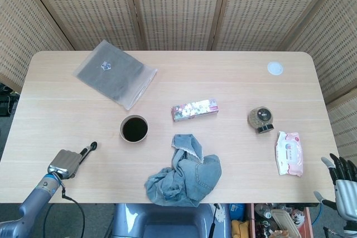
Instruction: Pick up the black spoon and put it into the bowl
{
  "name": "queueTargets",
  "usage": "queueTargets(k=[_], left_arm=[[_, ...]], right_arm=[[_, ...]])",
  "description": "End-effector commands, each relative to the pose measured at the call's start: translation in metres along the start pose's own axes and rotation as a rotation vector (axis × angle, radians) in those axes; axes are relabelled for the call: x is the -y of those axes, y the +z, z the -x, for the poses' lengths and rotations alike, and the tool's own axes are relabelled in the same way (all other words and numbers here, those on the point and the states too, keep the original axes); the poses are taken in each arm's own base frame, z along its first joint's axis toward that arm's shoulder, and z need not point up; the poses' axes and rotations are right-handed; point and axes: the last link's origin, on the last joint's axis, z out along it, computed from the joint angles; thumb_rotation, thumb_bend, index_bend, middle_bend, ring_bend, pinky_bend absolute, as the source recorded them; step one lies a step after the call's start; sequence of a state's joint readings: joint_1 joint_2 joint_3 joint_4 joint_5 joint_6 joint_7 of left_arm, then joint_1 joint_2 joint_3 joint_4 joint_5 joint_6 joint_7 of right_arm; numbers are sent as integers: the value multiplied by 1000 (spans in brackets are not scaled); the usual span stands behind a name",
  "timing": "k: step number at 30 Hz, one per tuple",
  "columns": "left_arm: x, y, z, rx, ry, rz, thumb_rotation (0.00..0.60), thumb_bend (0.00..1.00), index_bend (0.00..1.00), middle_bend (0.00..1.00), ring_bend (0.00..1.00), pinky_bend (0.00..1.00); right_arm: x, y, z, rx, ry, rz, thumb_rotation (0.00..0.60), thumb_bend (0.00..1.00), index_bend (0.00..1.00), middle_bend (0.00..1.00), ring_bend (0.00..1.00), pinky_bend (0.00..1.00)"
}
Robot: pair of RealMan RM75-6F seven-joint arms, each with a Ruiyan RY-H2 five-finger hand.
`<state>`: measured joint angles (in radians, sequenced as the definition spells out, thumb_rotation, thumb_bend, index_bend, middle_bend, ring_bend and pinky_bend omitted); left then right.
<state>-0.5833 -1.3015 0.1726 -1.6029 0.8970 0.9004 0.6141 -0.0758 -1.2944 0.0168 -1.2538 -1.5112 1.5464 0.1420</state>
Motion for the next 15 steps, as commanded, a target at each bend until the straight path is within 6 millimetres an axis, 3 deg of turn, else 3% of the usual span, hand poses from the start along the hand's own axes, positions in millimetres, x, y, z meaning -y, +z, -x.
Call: queueTargets(k=[1,15], left_arm=[[-2,3,-1,3,6,2,600,702,0,827,751,651],[-12,18,-8,17,39,5,600,701,0,827,751,651]], right_arm=[[0,0,0,-1,-1,2,600,213,172,143,0,0],[-1,0,0,3,-2,6,600,213,172,143,0,0]])
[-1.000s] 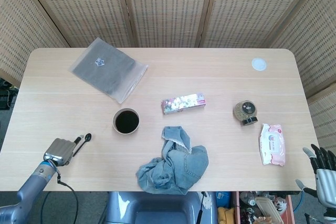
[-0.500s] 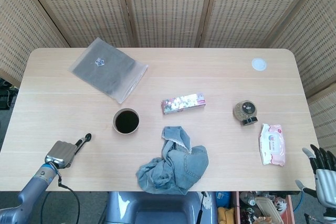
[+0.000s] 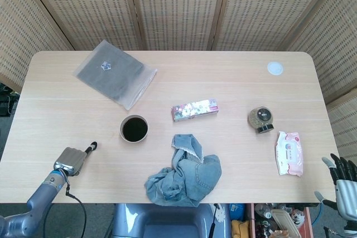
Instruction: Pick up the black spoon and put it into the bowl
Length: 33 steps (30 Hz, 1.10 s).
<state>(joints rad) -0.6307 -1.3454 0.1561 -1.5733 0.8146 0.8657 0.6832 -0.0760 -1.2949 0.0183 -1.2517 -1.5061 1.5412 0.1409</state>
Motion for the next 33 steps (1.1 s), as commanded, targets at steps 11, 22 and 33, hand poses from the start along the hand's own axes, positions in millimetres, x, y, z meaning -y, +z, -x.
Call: queueTargets(k=[11,22,33], left_arm=[[-9,14,-15,-14,56,-1,600,701,0,826,750,651],[-18,29,-36,-44,103,-2,600,701,0,826,751,651],[-23,27,-44,-79,79,11,600,702,0,826,751,651]], right_arm=[[-2,-1,0,-2,1,7,600,213,171,144,0,0],[-3,-3,-1,-4,-2,14,600,212,171,144,0,0],[-2,-5,-3,-12,-2,14,600,213,171,144,0,0]])
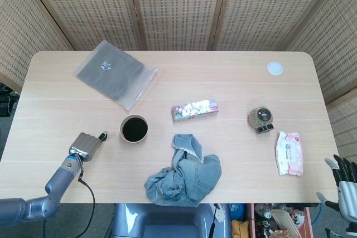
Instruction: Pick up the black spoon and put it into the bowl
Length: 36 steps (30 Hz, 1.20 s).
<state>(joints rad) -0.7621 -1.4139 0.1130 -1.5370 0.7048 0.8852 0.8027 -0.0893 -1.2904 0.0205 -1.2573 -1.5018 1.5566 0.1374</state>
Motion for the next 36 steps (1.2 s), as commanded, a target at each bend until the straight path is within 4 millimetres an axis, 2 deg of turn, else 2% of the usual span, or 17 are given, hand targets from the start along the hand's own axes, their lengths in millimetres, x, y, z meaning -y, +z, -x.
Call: queueTargets(k=[1,7,13,26,36], left_arm=[[0,-6,3,9,-20,14,600,701,0,826,750,651],[6,-31,20,53,-50,48,600,702,0,826,750,651],[10,-40,31,72,-60,53,600,701,0,827,751,651],[10,-39,41,106,-58,43,600,701,0,827,751,651],[15,-35,42,108,-55,17,600,701,0,827,751,651]], right_arm=[[0,0,0,-1,1,0,600,213,171,143,0,0],[0,1,1,5,3,-2,600,213,171,144,0,0],[1,2,3,9,4,-7,600,213,172,144,0,0],[0,2,3,8,5,-5,600,213,171,143,0,0],[0,2,4,12,5,-5,600,213,171,144,0,0]])
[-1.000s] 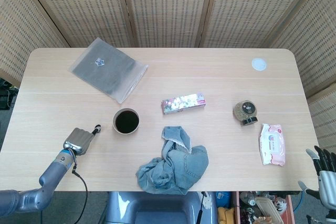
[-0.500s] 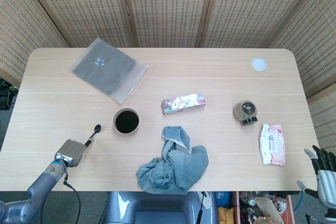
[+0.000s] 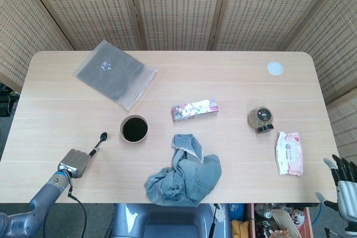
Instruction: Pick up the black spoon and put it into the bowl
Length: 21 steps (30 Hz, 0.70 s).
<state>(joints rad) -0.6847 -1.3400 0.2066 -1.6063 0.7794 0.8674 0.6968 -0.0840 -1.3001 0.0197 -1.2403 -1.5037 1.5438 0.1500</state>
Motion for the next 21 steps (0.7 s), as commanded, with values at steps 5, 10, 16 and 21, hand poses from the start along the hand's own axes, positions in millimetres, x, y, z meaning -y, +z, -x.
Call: queueTargets(k=[5,10,16,21], left_arm=[[5,4,-4,-8,-5,-23,600,701,0,827,750,651],[10,9,-7,-8,-7,-43,600,701,0,827,751,651],[14,17,-13,-8,-5,-63,600,701,0,826,751,651],[18,22,-20,-19,-11,-80,600,701,0,826,750,651]], right_arm=[[0,1,1,3,0,1,600,213,171,144,0,0],[0,1,1,6,-1,4,600,212,171,144,0,0],[0,0,1,5,-3,6,600,213,172,144,0,0],[0,0,1,5,-4,8,600,213,171,144,0,0]])
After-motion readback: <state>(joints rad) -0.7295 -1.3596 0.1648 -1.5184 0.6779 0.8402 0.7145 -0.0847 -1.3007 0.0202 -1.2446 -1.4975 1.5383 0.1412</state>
